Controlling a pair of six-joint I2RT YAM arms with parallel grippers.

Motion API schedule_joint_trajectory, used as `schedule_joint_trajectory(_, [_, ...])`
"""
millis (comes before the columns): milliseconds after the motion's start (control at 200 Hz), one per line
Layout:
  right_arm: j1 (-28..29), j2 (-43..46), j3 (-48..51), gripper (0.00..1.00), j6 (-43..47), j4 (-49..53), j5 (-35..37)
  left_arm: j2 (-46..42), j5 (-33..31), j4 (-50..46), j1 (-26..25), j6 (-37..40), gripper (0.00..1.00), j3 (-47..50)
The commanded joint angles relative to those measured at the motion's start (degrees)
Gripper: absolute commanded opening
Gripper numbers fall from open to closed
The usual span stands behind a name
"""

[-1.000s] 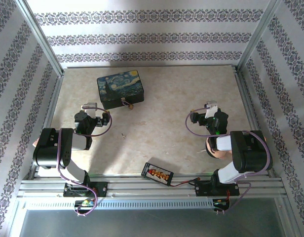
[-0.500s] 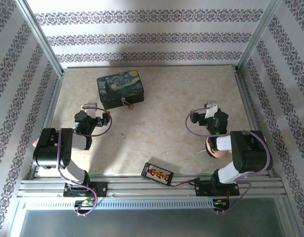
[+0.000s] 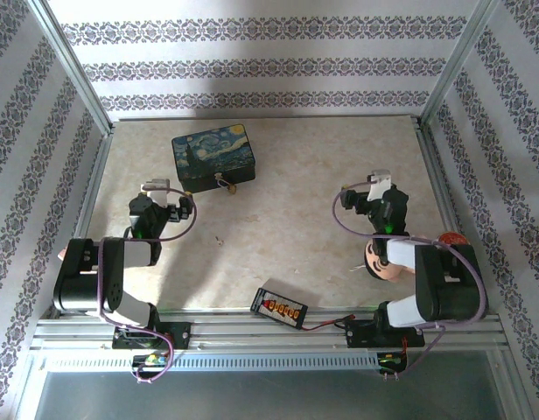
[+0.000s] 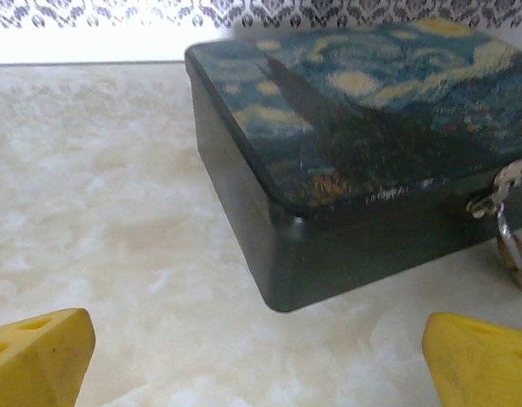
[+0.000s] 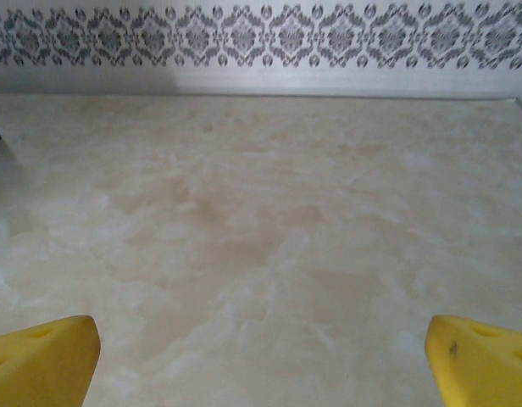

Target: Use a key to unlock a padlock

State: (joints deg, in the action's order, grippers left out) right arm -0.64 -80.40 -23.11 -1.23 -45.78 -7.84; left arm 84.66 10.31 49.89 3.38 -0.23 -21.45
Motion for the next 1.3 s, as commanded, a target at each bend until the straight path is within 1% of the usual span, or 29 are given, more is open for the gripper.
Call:
schedule_joint_trajectory(0, [-0.3,5.1,-2.1,0.98,-1.4,8.2,2.6,-4.6,-3.8,-6.8,-0.5,-1.3,0.99,-2.2])
schedule_joint_trajectory(60, [-0.1,7.7,-3.0,0.98,-2.9,12.2,3.9,-7.4,-5.4,-12.1,-0.5,-3.0,0.99,-3.5])
schedule_joint_trajectory(140, [1.1,10.8,-4.6,0.98,-4.2,18.5,6.3,-11.4,-8.4,-20.5,-0.5,-8.4,0.99,-6.2])
schedule_joint_trajectory(215, [4.7,13.1,-6.4,0.98,-4.6,24.6,10.8,-14.6,-7.4,-24.8,-0.7,-13.0,0.99,-7.2])
schedule_joint_trajectory(245, [6.5,13.8,-7.0,0.98,-4.4,26.7,12.7,-15.7,-7.3,-26.0,-0.9,-15.1,0.99,-7.4])
schedule_joint_trajectory(340, [14.8,15.1,-9.2,0.98,-4.7,33.1,20.7,-18.9,-5.6,-27.8,-1.6,-20.0,0.99,-6.8])
schedule_joint_trajectory(425, [22.3,14.6,-11.5,0.98,-7.6,37.8,27.5,-21.6,-6.3,-30.3,-2.3,-23.5,0.99,-6.3])
schedule_joint_trajectory(525, [30.8,12.1,-14.1,0.98,-11.3,42.0,34.5,-25.0,-6.8,-35.2,-3.5,-27.3,0.99,-6.3])
schedule_joint_trajectory(640, [38.7,7.7,-17.6,0.98,-14.3,45.8,41.1,-29.2,-9.3,-41.9,-7.8,-29.9,0.99,-6.0])
schedule_joint_trajectory(690, [41.3,5.5,-19.5,0.98,-16.0,48.2,43.2,-30.8,-10.6,-45.6,-10.8,-31.1,0.99,-6.2])
schedule_joint_trajectory(800, [44.6,1.1,-23.9,0.98,-20.0,54.5,44.8,-33.7,-14.1,-54.1,-17.4,-34.6,0.99,-6.9])
schedule_joint_trajectory(879, [46.1,-2.2,-27.3,0.98,-23.7,59.8,44.9,-35.0,-16.0,-58.9,-21.8,-38.8,0.99,-6.7])
schedule_joint_trajectory(1054, [48.3,-7.9,-32.5,0.98,-30.1,69.1,45.9,-34.6,-18.0,-63.9,-30.3,-45.2,0.99,-5.7])
schedule_joint_trajectory(1189, [49.6,-9.9,-33.8,0.98,-32.9,71.2,46.1,-31.1,-18.3,-63.5,-33.8,-47.3,0.99,-4.5])
schedule_joint_trajectory(1244, [49.7,-10.0,-33.7,0.98,-34.5,71.0,45.3,-29.5,-18.5,-62.6,-34.5,-47.9,0.96,-4.1])
schedule_joint_trajectory(1294, [49.8,-9.8,-33.9,0.98,-36.0,71.2,44.5,-28.2,-18.3,-61.7,-34.7,-48.5,0.90,-3.8])
